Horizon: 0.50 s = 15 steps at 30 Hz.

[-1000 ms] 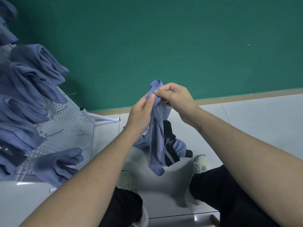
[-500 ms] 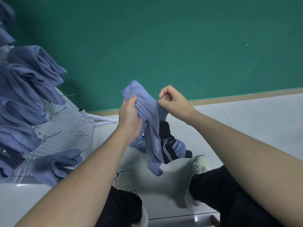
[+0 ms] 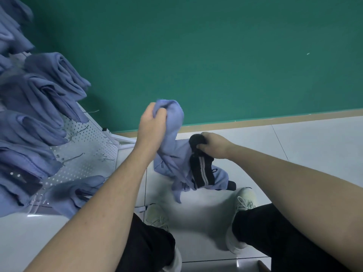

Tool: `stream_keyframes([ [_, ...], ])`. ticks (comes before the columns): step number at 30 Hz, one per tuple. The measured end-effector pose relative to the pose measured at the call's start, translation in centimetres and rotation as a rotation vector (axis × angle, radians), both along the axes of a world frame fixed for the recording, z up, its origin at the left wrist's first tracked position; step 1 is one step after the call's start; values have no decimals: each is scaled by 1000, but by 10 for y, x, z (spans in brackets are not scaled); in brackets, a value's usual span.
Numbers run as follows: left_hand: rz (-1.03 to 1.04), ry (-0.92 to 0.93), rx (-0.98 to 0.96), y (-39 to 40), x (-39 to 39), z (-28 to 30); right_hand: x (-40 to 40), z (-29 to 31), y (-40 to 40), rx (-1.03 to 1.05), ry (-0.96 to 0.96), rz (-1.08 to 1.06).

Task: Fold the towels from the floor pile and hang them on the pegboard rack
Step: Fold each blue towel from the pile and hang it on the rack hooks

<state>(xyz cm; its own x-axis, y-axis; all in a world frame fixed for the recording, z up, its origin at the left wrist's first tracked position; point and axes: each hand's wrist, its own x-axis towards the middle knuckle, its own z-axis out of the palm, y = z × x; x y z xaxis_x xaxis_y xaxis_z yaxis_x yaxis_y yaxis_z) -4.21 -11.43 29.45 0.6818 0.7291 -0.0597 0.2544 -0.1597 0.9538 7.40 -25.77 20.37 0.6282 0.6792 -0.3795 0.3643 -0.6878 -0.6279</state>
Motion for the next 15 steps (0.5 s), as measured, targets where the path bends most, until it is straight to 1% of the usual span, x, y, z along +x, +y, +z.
stream_keyframes([
  [1,-81,99,118,4,-3,-3,3,0,-1,48,30,-69],
  [2,-136,203,194,8,-5,-8,6,1,-2,108,73,-141],
  [4,-193,379,222,14,-7,-14,13,4,-4,241,204,-285],
  [6,-232,478,253,17,-7,-19,16,7,-5,313,290,-360],
  [8,-368,648,401,18,-9,-22,18,11,-7,306,252,-351],
  [10,-549,870,581,22,-12,-28,22,14,-9,314,209,-365],
  [12,-664,1072,625,22,-16,-32,27,19,-12,353,204,-405],
  [13,-676,1104,592,23,-16,-35,29,20,-14,370,196,-412],
  [14,-666,1077,553,23,-14,-36,31,20,-14,374,185,-402],
  [15,-630,999,512,23,-13,-36,31,20,-15,357,174,-374],
])
